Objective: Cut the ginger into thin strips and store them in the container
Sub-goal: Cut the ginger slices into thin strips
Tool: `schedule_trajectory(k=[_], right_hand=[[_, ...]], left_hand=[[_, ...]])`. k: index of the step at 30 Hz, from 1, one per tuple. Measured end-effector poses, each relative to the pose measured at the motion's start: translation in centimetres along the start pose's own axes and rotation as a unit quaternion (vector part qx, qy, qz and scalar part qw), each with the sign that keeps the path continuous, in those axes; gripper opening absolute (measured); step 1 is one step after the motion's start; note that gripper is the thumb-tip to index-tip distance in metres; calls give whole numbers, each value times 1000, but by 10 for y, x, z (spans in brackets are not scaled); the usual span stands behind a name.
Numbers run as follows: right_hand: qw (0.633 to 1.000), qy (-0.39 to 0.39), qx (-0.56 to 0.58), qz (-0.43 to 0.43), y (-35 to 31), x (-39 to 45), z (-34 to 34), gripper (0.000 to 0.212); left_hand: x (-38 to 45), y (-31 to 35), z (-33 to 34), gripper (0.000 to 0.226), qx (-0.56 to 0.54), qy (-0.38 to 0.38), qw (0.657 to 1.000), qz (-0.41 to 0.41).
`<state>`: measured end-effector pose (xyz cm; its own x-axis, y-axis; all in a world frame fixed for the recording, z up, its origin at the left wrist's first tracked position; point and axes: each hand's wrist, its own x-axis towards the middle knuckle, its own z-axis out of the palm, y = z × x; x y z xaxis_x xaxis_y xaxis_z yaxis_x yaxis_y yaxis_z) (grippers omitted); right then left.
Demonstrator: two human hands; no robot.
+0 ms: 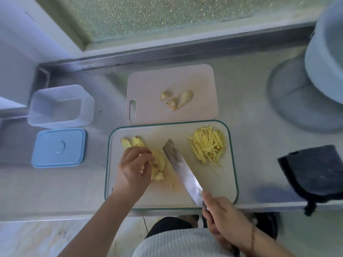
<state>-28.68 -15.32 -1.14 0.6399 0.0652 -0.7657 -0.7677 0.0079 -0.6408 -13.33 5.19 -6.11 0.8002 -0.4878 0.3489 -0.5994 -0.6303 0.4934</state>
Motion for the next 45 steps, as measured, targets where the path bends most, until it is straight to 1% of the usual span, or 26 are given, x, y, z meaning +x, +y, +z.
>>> schedule_trajectory(k=[2, 4, 5, 7, 9, 11, 14, 17, 20, 22, 23, 24, 26, 28, 29, 30, 32, 33, 35, 37, 38, 39, 40, 42, 43, 45], right_hand=[[1000, 6, -8, 1, 4, 4, -8, 59], [1000, 25, -4, 9, 2, 8, -22, 60], [999, 41, 20, 23, -1, 9, -30, 60], [995, 46, 69, 49, -11, 12, -45, 59], [996, 34, 56, 56, -18, 12, -53, 58], [999, 17, 27, 38, -22, 10, -56, 59], [1000, 10, -8, 23, -30, 5, -58, 61], [1000, 21, -8, 18, -37, -2, -62, 60], [999, 35, -7, 16, -39, -6, -62, 59], [999, 38, -5, 19, -41, -8, -59, 59], [999, 40, -5, 22, -42, -8, -57, 58], [999, 44, -7, 25, -43, -9, -54, 58], [998, 51, -9, 33, -45, -9, -48, 59], [997, 60, -10, 39, -47, -9, -41, 59], [997, 65, -11, 42, -48, -9, -37, 60], [996, 71, -12, 44, -49, -10, -33, 60], [995, 86, -16, 47, -50, -10, -24, 60], [994, 94, -16, 51, -51, -10, -20, 60], [992, 109, -15, 61, -53, -10, -10, 60], [990, 124, -10, 68, -53, -10, -3, 59], [989, 131, -7, 70, -53, -10, 0, 59], [988, 137, -2, 71, -52, -10, 3, 59], [987, 142, 2, 71, -51, -10, 5, 59], [985, 156, 10, 73, -48, -9, 8, 58], [984, 161, 15, 75, -47, -9, 9, 58], [984, 164, 20, 74, -44, -10, 10, 58]], left_hand=[[5, 1, 2, 17, 20, -54, 998, 1], [10, 1, 2, 29, 54, -123, 991, -7], [12, 1, 0, 33, 72, -151, 986, -9], [20, 6, -3, 32, 100, -188, 977, -11], [29, 16, -5, 37, 142, -236, 961, -27], [44, 28, -8, 43, 182, -307, 933, -52], [67, 39, -11, 34, 225, -395, 888, -73], [84, 41, -15, 16, 265, -432, 862, -27], [86, 35, -18, 14, 215, -429, 876, -39], [81, 30, -21, 12, 137, -395, 905, -75], [78, 28, -23, 9, 75, -360, 922, -117], [76, 30, -26, 9, 11, -321, 932, -171], [70, 35, -25, 22, -85, -257, 927, -261], [57, 45, -15, 27, -115, -244, 911, -313], [50, 51, -10, 25, -109, -248, 909, -317], [41, 55, -5, 24, -81, -249, 917, -300], [23, 55, 3, 29, 25, -262, 945, -194], [17, 51, 3, 34, 52, -259, 954, -139], [11, 34, 1, 33, 27, -192, 980, -47], [16, 9, -6, 25, 13, -119, 993, -20], [22, -4, -9, 25, 24, -120, 992, -27], [30, -14, -13, 27, 38, -146, 988, -36], [39, -22, -18, 28, 53, -195, 978, -42], [55, -27, -28, 28, 73, -316, 946, -28], [61, -27, -29, 29, 82, -351, 933, -11], [69, -25, -30, 30, 93, -387, 917, 10]])
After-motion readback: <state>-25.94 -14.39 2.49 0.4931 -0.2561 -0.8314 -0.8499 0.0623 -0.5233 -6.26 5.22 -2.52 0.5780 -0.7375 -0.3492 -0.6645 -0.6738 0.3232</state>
